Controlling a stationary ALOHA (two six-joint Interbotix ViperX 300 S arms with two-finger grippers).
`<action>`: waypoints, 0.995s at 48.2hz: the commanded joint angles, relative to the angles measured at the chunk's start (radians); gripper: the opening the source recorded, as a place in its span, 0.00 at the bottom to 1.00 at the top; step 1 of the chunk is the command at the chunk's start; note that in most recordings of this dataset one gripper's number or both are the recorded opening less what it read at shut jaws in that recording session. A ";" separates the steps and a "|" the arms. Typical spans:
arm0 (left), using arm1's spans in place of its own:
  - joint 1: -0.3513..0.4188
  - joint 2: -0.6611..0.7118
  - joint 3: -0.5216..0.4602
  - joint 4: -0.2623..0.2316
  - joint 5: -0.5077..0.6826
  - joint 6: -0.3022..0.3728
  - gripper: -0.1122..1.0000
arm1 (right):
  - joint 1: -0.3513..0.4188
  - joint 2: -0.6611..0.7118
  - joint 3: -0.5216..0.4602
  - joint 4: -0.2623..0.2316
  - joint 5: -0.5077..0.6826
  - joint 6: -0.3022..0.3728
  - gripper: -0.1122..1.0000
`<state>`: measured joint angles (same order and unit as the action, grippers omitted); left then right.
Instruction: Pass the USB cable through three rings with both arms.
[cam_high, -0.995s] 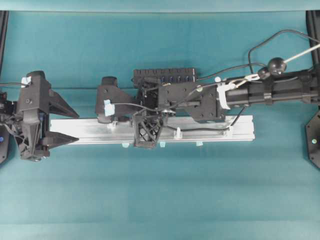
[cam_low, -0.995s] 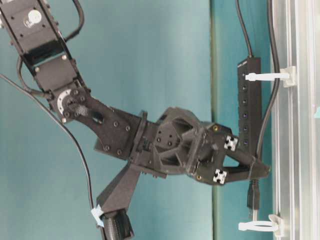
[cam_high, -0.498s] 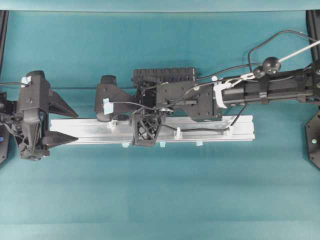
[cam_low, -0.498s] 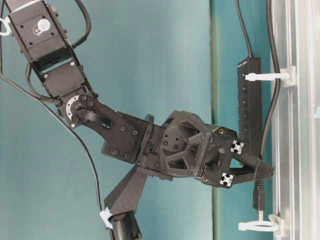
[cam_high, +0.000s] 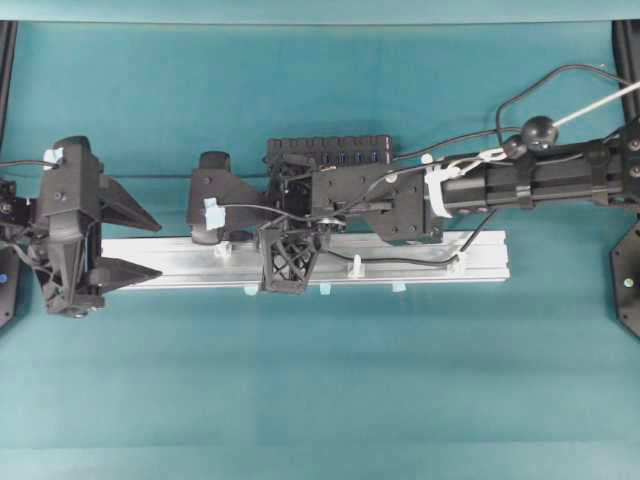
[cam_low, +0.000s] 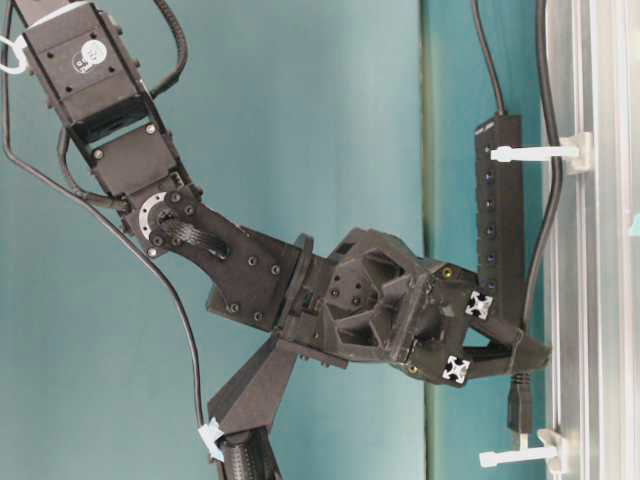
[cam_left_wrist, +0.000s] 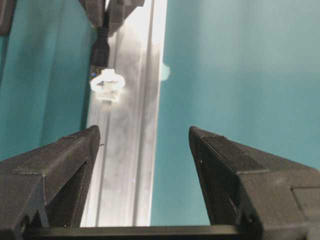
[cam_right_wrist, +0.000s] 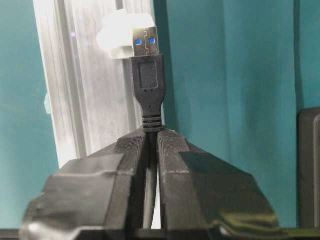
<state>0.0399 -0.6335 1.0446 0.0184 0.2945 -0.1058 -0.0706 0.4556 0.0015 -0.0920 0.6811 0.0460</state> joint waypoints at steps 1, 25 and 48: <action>0.003 0.002 -0.012 0.003 -0.009 -0.002 0.78 | 0.002 -0.006 -0.012 0.000 -0.006 -0.011 0.03; 0.005 0.003 -0.011 0.003 -0.009 -0.002 0.78 | 0.015 -0.008 -0.002 0.002 0.005 -0.012 0.03; 0.003 0.003 -0.011 0.003 -0.009 -0.002 0.78 | 0.017 -0.005 -0.011 0.002 -0.037 -0.012 0.03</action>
<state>0.0430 -0.6289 1.0446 0.0184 0.2930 -0.1058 -0.0568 0.4587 0.0046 -0.0920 0.6581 0.0445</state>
